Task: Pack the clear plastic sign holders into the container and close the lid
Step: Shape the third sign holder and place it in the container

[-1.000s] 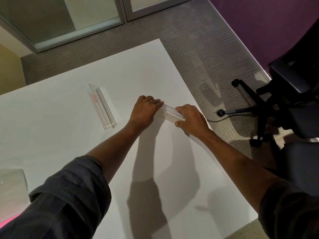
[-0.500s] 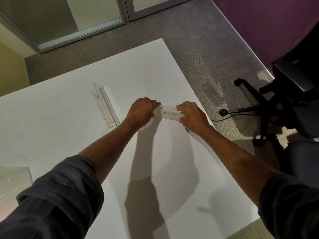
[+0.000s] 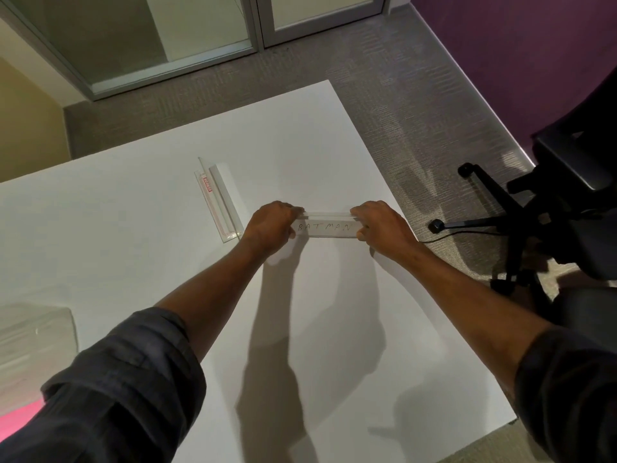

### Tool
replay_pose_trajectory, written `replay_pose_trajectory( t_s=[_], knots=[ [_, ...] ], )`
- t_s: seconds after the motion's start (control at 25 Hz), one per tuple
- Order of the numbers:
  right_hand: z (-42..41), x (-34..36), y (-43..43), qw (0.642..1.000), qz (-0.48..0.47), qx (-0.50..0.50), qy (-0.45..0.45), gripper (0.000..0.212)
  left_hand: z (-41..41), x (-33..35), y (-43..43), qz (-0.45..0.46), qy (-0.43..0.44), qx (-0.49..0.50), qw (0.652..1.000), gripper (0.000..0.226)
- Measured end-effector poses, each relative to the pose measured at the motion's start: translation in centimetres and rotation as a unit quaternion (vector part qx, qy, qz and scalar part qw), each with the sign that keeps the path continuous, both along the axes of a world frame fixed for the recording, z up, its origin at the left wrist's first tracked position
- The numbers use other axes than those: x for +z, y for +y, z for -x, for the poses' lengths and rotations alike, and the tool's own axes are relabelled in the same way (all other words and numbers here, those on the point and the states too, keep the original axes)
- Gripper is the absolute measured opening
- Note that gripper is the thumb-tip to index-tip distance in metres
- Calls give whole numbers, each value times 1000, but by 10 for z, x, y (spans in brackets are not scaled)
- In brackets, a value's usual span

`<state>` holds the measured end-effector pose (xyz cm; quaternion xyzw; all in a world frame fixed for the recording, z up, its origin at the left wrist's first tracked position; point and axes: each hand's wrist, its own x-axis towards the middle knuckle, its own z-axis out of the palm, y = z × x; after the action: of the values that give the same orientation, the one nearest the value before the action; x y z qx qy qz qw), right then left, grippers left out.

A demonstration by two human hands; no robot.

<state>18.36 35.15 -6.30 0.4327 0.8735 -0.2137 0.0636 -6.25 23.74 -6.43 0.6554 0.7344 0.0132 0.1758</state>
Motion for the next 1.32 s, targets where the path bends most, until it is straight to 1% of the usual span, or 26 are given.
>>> replay_pose_trajectory(
  t_s=[0.12,0.24,0.44,0.64,0.8,0.96,1.12,1.16,1.28,1.32],
  knots=[
    [8,15,-12,1000,-1,26,-16,39,6,8,-21,-9,-7,1,1000,54],
    [20,34,-30,998,-1,54,-16,38,18,26,-52,-15,5,5,1000,47],
    [49,67,-69,996,-1,82,31,41,48,57,-114,-32,-10,30,999,62],
    [86,93,-113,990,-7,117,76,53,85,91,-187,-93,-25,63,993,65],
    [136,111,-163,980,-5,169,105,55,124,117,-257,-138,-19,90,986,68],
    [191,127,-218,972,-5,195,128,57,173,130,-324,-152,7,104,983,69],
    [253,136,-272,961,-3,243,134,61,222,145,-388,-158,34,130,978,65],
    [268,137,-284,958,-4,254,137,60,232,148,-401,-155,41,143,977,66],
    [315,137,-320,949,-13,283,140,51,264,152,-440,-141,65,171,973,80],
    [329,137,-330,947,-15,289,139,48,275,151,-452,-137,66,178,972,82]
  ],
)
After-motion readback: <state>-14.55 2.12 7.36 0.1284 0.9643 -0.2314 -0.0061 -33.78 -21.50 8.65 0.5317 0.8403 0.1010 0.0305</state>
